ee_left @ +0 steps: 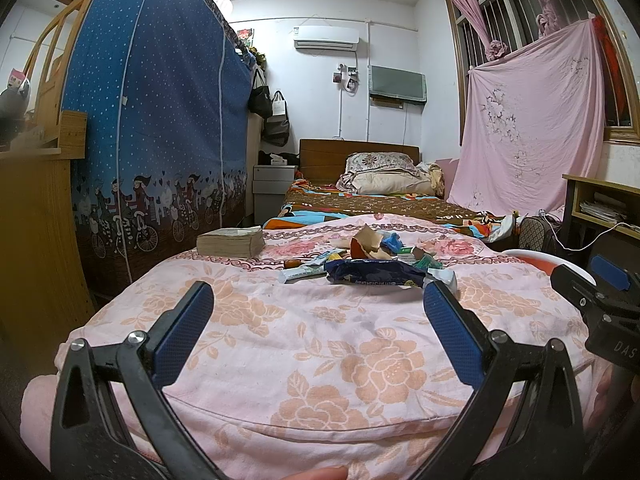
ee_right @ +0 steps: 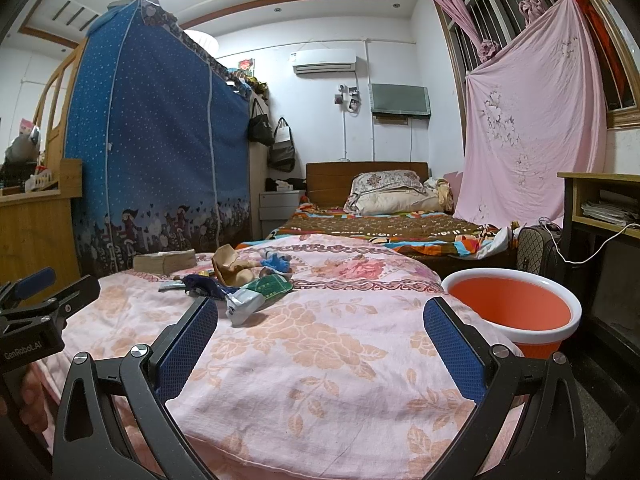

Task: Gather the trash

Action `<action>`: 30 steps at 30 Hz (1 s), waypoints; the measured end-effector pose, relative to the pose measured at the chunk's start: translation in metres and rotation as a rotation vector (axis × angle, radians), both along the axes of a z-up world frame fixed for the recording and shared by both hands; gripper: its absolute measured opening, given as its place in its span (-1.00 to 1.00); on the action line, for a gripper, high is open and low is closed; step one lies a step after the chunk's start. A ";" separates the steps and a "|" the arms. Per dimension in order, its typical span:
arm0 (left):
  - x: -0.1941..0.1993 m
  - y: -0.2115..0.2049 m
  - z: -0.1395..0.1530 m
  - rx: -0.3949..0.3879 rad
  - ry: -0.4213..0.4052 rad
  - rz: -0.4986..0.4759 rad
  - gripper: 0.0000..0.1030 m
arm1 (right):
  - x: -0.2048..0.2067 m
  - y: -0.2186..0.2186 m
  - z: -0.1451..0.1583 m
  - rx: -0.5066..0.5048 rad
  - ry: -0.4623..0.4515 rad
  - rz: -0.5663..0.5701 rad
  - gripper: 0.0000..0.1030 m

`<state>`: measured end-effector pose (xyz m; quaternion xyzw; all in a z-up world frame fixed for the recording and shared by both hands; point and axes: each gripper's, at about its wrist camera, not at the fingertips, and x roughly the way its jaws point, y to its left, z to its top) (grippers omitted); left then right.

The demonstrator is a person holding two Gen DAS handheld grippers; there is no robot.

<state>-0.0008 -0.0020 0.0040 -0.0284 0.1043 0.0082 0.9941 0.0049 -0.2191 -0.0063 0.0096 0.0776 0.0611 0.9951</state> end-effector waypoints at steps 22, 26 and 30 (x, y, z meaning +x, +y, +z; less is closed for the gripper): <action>0.000 0.000 -0.001 0.002 0.000 0.000 0.78 | 0.001 0.000 0.000 0.000 0.002 0.000 1.00; 0.000 0.000 0.000 0.003 0.000 0.000 0.77 | 0.001 -0.001 0.000 0.000 0.002 0.000 1.00; 0.000 0.000 -0.001 0.002 0.000 0.000 0.77 | 0.002 -0.003 0.001 0.001 0.003 0.000 1.00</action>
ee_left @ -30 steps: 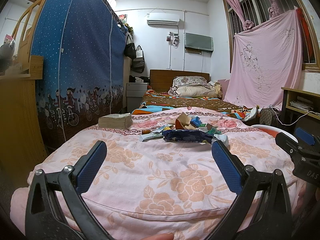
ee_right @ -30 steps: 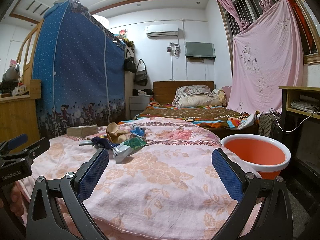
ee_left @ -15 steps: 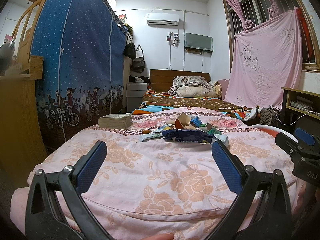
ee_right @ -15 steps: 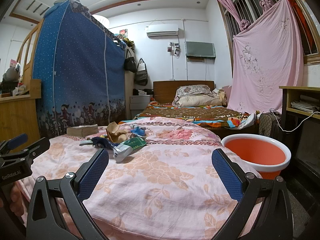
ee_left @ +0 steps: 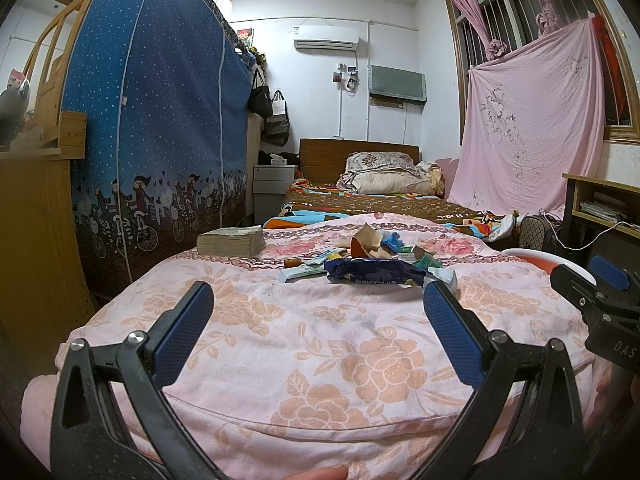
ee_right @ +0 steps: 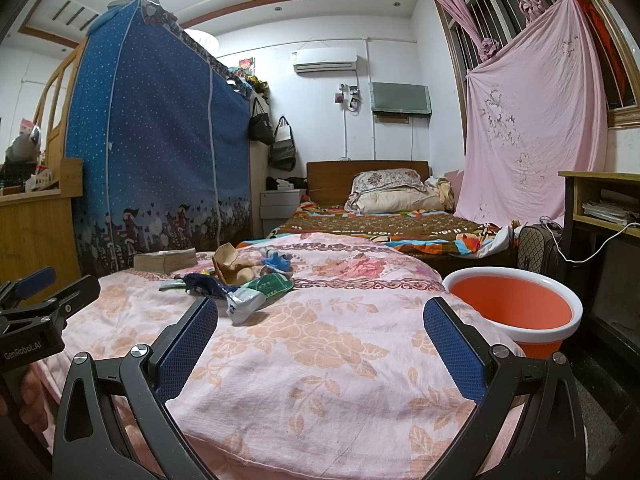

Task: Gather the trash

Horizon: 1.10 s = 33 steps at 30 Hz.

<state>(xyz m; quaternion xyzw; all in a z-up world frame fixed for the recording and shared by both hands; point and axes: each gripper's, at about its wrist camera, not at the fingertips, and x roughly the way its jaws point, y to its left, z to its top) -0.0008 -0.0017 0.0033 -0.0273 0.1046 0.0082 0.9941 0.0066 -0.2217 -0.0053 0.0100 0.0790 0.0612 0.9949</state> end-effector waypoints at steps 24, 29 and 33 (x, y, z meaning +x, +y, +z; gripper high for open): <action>0.067 -0.002 0.048 -0.014 -0.056 -0.027 0.76 | 0.059 0.005 0.051 -0.086 -0.124 0.020 1.00; 0.088 -0.001 0.047 -0.065 0.046 -0.036 0.66 | 0.100 0.003 0.058 -0.067 -0.024 0.078 1.00; 0.106 -0.003 0.036 -0.122 0.158 -0.066 0.31 | 0.126 0.002 0.053 -0.045 0.078 0.118 1.00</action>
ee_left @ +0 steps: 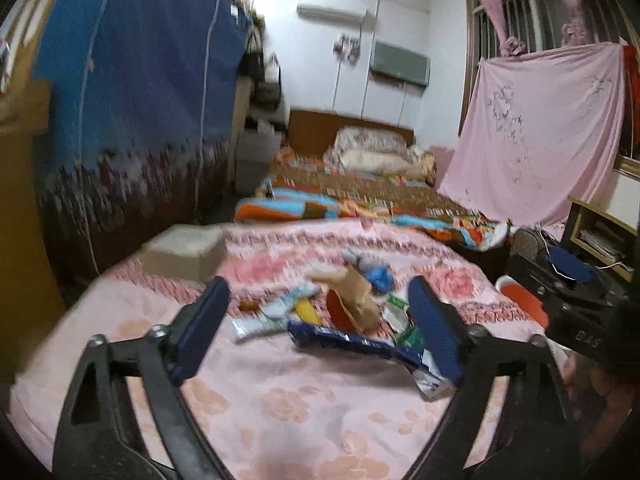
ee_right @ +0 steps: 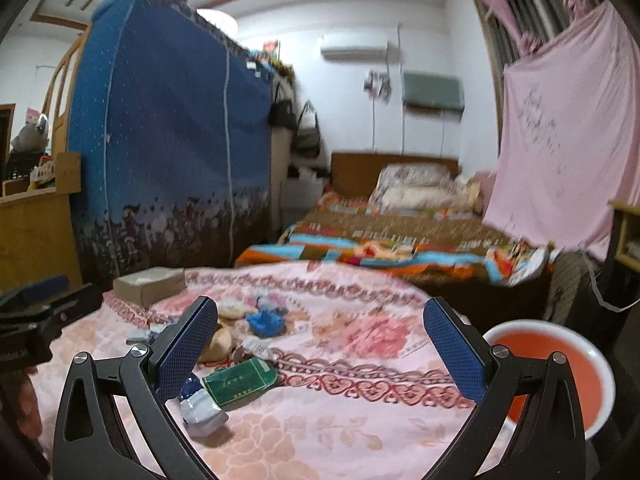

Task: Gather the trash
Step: 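Grasp the blue wrapper with the left tool while the right tool grasps the green packet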

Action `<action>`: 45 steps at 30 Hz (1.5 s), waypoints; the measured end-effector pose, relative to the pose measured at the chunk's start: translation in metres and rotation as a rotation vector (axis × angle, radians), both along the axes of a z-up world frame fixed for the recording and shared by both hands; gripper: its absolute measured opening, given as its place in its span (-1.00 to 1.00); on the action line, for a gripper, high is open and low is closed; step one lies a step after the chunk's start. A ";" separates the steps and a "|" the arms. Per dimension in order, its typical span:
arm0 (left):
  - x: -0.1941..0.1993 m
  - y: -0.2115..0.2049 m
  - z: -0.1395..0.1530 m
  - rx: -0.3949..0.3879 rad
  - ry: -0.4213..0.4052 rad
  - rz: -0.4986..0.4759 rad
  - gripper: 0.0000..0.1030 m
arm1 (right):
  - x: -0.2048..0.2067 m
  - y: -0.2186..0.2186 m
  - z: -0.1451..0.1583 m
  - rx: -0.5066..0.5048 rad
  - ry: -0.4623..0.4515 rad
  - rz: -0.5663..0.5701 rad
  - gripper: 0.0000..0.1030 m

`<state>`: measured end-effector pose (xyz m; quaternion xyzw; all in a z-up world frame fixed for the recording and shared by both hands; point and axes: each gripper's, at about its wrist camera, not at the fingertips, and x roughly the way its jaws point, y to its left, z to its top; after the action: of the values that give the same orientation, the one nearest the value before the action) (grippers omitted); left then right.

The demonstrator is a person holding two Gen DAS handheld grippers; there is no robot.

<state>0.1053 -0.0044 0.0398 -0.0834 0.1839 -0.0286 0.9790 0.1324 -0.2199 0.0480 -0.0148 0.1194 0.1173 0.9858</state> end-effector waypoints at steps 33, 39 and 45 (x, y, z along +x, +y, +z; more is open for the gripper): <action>0.052 0.002 -0.042 -0.309 0.395 -0.128 -1.00 | 0.063 0.046 -0.055 -0.109 0.442 0.309 0.41; 0.051 0.003 -0.044 -0.310 0.394 -0.144 -1.00 | 0.071 0.058 -0.061 -0.123 0.507 0.361 0.36; 0.046 -0.001 -0.046 -0.286 0.387 -0.147 -1.00 | 0.069 0.065 -0.065 -0.136 0.514 0.410 -0.41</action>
<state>0.1518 -0.0053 -0.0057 -0.2114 0.3676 -0.1089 0.8991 0.2013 -0.1553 -0.0166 -0.0743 0.3664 0.3049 0.8759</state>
